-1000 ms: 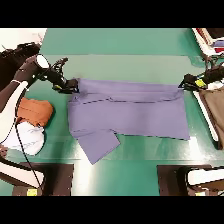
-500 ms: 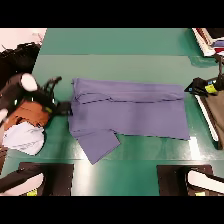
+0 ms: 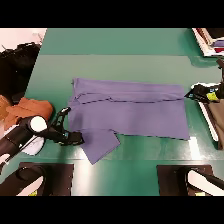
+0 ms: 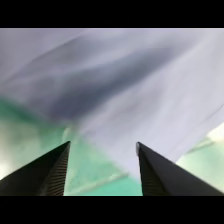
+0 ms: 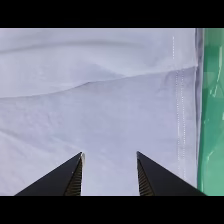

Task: Fold the shirts.

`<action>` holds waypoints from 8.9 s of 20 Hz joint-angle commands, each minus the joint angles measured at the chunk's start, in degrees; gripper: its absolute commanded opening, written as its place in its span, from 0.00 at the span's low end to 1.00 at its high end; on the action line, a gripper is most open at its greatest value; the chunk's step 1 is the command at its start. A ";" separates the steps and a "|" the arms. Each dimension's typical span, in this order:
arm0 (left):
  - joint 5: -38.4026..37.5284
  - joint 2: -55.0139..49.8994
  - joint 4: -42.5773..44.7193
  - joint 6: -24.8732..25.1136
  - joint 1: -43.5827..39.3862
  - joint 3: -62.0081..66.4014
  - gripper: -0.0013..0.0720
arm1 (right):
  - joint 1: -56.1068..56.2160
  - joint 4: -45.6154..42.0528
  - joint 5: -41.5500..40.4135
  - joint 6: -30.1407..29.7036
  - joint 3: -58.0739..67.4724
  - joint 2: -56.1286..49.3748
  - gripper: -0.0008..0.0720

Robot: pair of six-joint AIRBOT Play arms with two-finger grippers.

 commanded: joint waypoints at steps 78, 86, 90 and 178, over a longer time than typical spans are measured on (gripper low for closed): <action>21.81 -17.03 19.52 -8.57 4.13 28.89 0.86 | -5.55 6.60 5.86 -2.69 15.02 -20.65 0.69; 17.27 -17.31 14.95 -7.15 2.43 31.54 0.05 | -14.32 11.13 14.25 -8.96 14.95 -28.83 0.88; 17.22 -19.71 13.53 -7.10 -2.99 31.54 0.05 | -12.55 13.53 14.62 -12.11 14.97 -34.97 0.88; -0.72 -20.24 11.43 1.92 3.78 65.99 0.05 | -2.69 19.80 -5.70 -7.28 26.10 -20.44 0.03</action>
